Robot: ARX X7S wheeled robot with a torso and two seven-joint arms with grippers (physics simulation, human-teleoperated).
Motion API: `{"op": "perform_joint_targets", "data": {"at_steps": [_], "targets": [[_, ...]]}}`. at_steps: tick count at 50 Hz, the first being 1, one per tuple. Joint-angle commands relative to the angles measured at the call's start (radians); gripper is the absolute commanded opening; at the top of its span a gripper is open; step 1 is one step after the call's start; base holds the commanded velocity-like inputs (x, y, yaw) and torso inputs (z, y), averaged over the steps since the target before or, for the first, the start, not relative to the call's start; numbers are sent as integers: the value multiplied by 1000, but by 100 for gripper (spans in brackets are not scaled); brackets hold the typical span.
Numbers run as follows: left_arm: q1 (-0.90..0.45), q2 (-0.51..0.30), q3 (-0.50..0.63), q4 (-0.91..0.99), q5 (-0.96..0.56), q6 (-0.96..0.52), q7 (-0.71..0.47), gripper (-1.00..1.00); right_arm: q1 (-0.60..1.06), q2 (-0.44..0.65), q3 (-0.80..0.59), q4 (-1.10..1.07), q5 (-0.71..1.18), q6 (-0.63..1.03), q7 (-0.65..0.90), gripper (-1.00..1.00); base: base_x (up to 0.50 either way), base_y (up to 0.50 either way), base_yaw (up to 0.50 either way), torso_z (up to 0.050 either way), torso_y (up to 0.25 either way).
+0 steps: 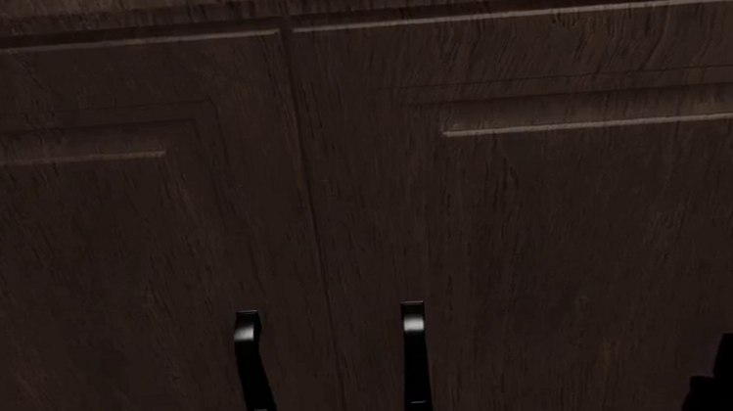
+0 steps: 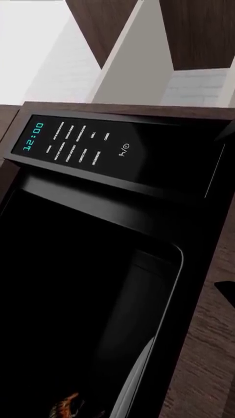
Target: Pick the lobster from the counter and place it in the microwave.
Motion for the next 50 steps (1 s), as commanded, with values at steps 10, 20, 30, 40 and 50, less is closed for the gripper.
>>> {"op": "perform_joint_targets", "data": {"at_steps": [10, 20, 30, 40, 50], "targets": [[-11, 21, -69, 15, 60, 164, 24, 100, -3, -30, 38, 0, -13, -12, -29, 100, 0, 0, 0, 0, 0], [-11, 21, -93, 30, 62, 290, 10, 100, -3, -34, 36, 0, -17, -17, -31, 100, 0, 0, 0, 0, 0], [-11, 21, -145, 39, 71, 449, -32, 100, -3, -25, 31, 0, -18, -18, -21, 100, 0, 0, 0, 0, 0], [-11, 21, -193, 102, 97, 447, -35, 100, -3, -32, 49, 0, -11, -18, -34, 100, 0, 0, 0, 0, 0], [-11, 21, -232, 173, 108, 426, -40, 100, -3, -38, 68, -1, -2, -19, -46, 100, 0, 0, 0, 0, 0]]}}
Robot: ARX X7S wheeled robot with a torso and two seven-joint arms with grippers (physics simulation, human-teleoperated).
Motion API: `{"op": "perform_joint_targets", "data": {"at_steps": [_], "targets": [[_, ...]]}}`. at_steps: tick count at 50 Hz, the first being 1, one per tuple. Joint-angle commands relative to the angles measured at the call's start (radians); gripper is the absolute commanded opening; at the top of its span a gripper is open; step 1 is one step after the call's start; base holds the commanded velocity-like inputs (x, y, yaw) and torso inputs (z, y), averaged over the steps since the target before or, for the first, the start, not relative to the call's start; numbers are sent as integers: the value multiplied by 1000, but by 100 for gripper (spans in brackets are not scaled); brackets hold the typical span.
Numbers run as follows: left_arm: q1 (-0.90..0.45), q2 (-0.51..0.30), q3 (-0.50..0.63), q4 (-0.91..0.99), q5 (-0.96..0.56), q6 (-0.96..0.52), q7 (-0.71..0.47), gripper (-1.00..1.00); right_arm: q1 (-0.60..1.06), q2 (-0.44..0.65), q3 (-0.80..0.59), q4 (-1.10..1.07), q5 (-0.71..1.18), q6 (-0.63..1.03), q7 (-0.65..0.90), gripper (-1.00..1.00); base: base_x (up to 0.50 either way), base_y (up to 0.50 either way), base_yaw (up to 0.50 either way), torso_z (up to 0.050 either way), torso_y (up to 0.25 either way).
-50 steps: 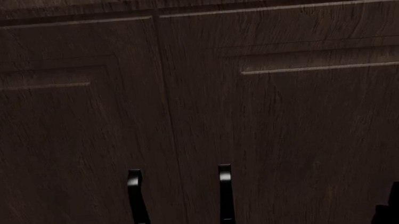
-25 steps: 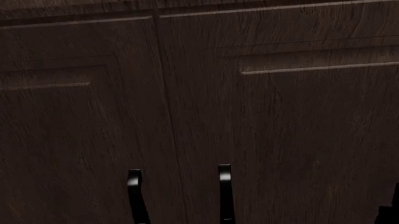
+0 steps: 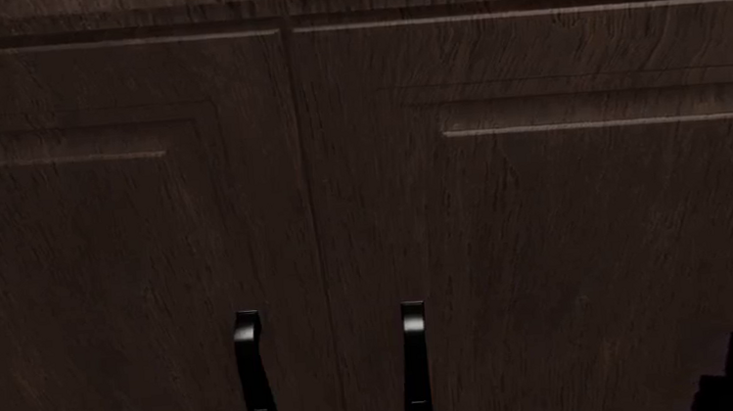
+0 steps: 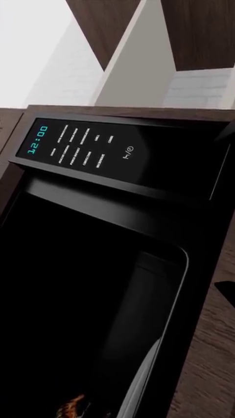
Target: Pick the lobster from the counter and place it in the microwave.
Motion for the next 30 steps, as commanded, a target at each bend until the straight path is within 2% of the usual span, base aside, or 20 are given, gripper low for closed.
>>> {"op": "perform_joint_targets", "data": {"at_steps": [1, 3, 4, 18, 30], "targets": [[-11, 21, -78, 58, 22, -4, 14, 100, -3, -24, 47, 0, -6, -10, -30, 100, 0, 0, 0, 0, 0], [-11, 21, -81, 75, 19, -12, 14, 100, -3, -32, 45, 0, -10, -13, -34, 100, 0, 0, 0, 0, 0], [-11, 21, -98, 146, 18, -39, 12, 100, -3, -36, 37, 0, -19, -17, -34, 100, 0, 0, 0, 0, 0], [-11, 21, -134, 236, 40, -79, 17, 100, -3, -20, 38, 0, -13, -14, -23, 100, 0, 0, 0, 0, 0], [-11, 21, -129, 319, -7, -141, 28, 100, -3, -3, 29, 0, -17, -18, -9, 100, 0, 0, 0, 0, 0]]}}
